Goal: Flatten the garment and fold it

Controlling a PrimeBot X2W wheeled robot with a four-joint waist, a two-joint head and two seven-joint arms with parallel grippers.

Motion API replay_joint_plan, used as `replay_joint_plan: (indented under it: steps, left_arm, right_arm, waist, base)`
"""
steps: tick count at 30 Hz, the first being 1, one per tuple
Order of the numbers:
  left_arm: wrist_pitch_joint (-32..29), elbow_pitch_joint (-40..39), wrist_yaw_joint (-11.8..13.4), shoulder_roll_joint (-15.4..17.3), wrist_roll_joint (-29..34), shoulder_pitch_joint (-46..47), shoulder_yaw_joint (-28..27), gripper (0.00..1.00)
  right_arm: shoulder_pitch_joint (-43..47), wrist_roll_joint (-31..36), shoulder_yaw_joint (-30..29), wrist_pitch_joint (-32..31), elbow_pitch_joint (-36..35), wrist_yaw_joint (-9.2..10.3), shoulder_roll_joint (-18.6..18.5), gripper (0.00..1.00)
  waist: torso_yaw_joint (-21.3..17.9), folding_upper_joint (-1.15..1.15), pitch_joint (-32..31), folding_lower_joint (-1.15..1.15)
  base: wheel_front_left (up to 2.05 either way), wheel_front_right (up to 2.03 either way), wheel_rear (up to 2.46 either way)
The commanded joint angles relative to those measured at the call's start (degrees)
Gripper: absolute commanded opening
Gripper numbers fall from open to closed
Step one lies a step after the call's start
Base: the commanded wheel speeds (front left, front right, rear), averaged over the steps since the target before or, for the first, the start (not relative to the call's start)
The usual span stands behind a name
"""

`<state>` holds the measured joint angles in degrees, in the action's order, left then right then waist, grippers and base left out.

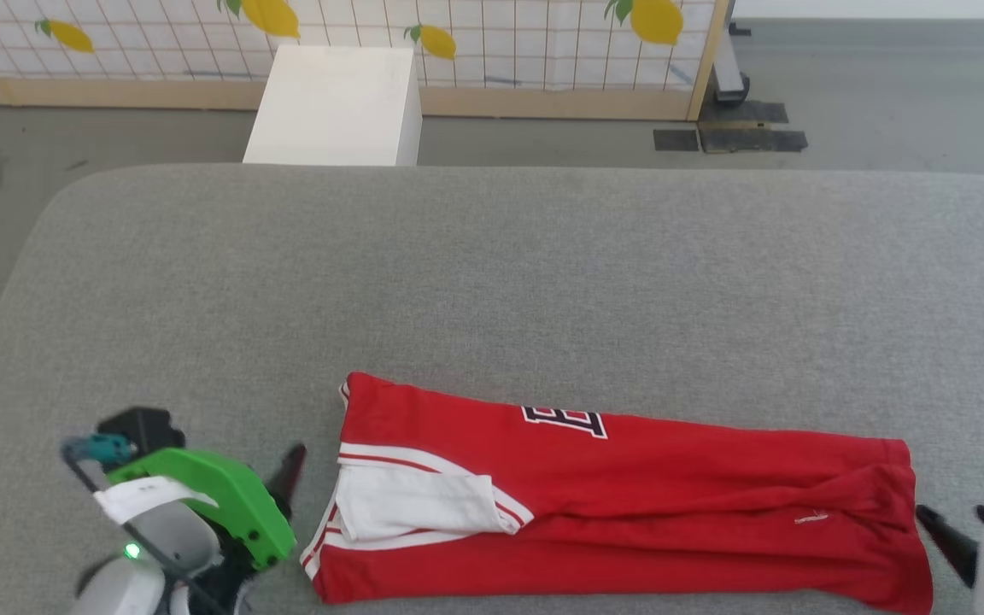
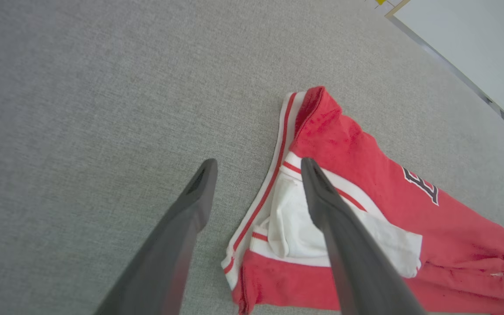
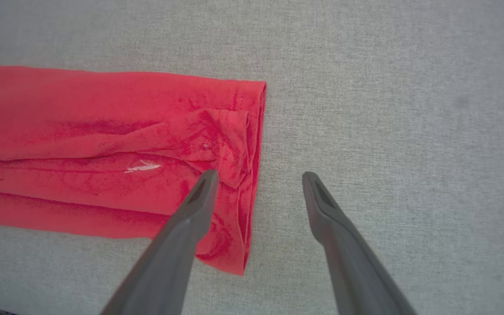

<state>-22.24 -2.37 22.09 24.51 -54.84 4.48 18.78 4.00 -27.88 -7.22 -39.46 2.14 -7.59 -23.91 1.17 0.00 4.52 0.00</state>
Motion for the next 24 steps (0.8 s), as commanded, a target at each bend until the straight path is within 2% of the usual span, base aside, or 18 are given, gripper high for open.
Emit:
replay_joint_plan:
  steps: [1,5,8,11,16,24]
  left_arm:
    - [5.98,-4.05,-1.14,2.30,4.99,1.86,-0.97,1.00]
    - [17.99,-5.27,-3.75,3.34,13.25,3.58,-0.65,1.00]
    - [28.37,-3.06,-5.47,2.44,17.97,3.99,-0.52,1.00]
    - [34.50,-0.53,-6.48,1.16,20.87,3.69,0.28,1.00]
    - [37.15,0.32,-8.21,-1.61,26.77,4.78,-0.32,1.00]
    - [37.22,-2.44,-12.16,-9.64,33.84,3.98,-5.67,1.00]
  right_arm:
    - [0.88,-0.47,-2.80,-0.92,-2.43,0.10,0.34,1.00]
    - [-0.15,-1.45,-2.31,-1.38,-2.23,0.10,-0.79,1.00]
    - [-1.01,-2.09,-0.14,-1.62,-0.33,0.10,-2.23,1.00]
    - [-2.39,-3.40,1.74,-1.18,1.42,0.10,-2.77,1.00]
    - [-4.50,-5.06,5.05,-1.06,4.55,0.10,-4.18,1.00]
    - [-7.15,-6.73,11.58,-0.14,8.63,0.10,-4.59,1.00]
  waist:
    - [-0.21,0.00,-0.41,0.00]
    - [0.16,0.00,0.39,0.00]
    - [0.65,0.00,1.15,0.00]
    - [1.01,0.00,2.04,0.00]
    - [1.79,0.00,4.03,0.00]
    - [2.22,0.00,5.79,0.00]
  base:
    - [0.00,0.00,0.00]
    - [0.00,0.00,0.00]
    - [0.00,0.00,0.00]
    - [0.00,0.00,0.00]
    - [0.00,0.00,0.00]
    - [0.00,0.00,0.00]
